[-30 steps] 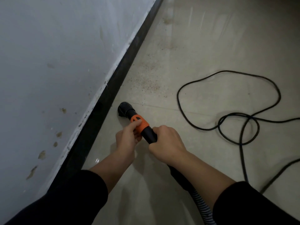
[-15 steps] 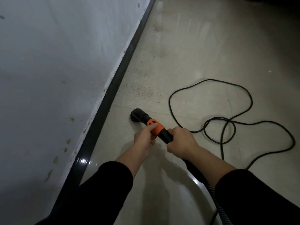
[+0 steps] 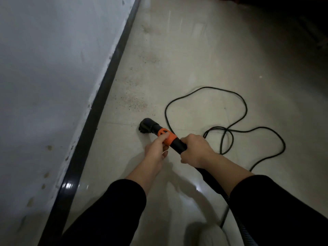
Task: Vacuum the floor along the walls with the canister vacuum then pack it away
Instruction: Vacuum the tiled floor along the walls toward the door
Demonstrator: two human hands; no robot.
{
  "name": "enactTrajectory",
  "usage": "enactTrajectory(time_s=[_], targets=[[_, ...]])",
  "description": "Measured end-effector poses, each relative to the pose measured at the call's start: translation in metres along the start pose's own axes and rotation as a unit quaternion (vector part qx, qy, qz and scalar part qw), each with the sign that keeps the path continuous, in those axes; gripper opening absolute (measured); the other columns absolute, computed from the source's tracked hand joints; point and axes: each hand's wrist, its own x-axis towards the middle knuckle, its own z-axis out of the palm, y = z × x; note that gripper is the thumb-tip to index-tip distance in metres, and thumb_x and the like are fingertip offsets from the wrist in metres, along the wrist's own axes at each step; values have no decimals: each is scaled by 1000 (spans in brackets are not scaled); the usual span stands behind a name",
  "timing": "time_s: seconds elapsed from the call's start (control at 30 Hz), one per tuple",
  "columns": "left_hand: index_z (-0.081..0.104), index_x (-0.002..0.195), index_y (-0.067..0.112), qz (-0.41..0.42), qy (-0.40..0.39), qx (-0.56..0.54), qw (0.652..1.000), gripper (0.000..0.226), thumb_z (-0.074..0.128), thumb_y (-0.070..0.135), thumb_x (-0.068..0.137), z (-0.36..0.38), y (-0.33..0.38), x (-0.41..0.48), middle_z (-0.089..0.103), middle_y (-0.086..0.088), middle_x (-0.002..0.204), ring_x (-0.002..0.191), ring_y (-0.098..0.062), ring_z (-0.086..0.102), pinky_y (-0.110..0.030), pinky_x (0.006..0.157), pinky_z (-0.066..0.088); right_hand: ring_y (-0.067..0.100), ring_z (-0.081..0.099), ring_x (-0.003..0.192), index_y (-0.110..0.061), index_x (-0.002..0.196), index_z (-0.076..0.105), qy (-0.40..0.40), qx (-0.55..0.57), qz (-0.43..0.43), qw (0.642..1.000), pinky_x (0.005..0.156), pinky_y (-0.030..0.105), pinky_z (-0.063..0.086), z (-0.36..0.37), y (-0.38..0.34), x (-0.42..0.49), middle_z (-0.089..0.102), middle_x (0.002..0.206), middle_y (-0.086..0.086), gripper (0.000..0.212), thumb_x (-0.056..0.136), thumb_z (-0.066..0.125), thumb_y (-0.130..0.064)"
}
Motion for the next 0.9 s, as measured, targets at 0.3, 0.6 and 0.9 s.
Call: enactTrajectory(time_s=[0.3,0.6,0.9], targets=[[61,120,7,-7,-5,30,1000,46,74,31,83,53,3,19,67,-10,114,90,-14,64,-23,66,47,27,65,75,-9,88,67,15,55,39,998,60,28,49,-23,40,16,63,73,7,16,73,74,-10],[62,108,10,13,5,61,998,33,72,30,84,72,8,39,67,-5,102,89,-13,62,-26,69,47,28,62,71,-12,85,65,54,112,30,992,58,28,47,-11,58,38,63,72,8,14,73,71,-9],[61,90,19,28,-27,61,997,11,67,28,88,87,11,53,66,0,96,89,-14,62,-29,76,46,23,52,66,-17,81,54,96,139,39,985,49,24,32,-5,62,50,50,66,0,15,74,64,-9]])
